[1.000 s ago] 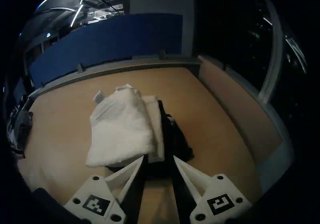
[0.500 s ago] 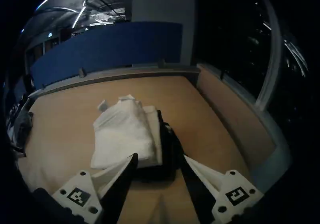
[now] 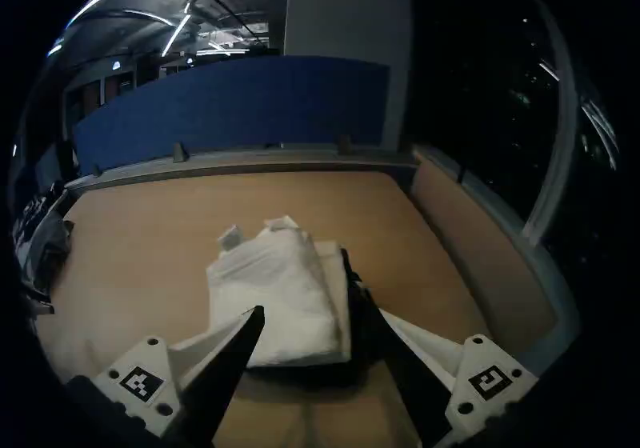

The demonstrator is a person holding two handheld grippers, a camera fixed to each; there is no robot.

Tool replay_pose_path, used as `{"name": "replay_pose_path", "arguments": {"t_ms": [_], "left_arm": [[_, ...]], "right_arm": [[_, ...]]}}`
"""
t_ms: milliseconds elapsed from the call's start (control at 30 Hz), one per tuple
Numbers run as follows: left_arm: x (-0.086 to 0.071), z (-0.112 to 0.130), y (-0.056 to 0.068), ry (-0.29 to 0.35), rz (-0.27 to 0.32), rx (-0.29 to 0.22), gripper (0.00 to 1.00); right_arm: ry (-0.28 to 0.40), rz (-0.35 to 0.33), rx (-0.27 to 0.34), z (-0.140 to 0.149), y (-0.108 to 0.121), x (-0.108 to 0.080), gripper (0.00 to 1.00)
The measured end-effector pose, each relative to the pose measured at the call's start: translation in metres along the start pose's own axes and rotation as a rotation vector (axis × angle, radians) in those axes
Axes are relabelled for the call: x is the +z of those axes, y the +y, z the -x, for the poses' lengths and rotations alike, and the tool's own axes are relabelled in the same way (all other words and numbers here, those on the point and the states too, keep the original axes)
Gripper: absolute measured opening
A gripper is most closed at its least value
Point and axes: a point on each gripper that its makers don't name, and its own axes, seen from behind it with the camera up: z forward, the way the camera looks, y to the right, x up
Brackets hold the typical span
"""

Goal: Fold towel

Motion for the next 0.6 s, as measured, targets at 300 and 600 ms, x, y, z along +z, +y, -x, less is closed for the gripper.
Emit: {"name": "replay_pose_path", "arguments": {"t_ms": [300,600], "left_arm": [[0.002,-0.004,-0.006,0.001,-0.014,-0.015,0.91],[0.004,-0.005,-0.011,-0.001,-0.028,-0.033,0.91]], "right_arm": [[0.012,-0.031,-0.027,-0.02,-0.017,0.02,1.0],[0.023,-0.07,-0.05,-0.039,-0.037,0.043,1.0]]}}
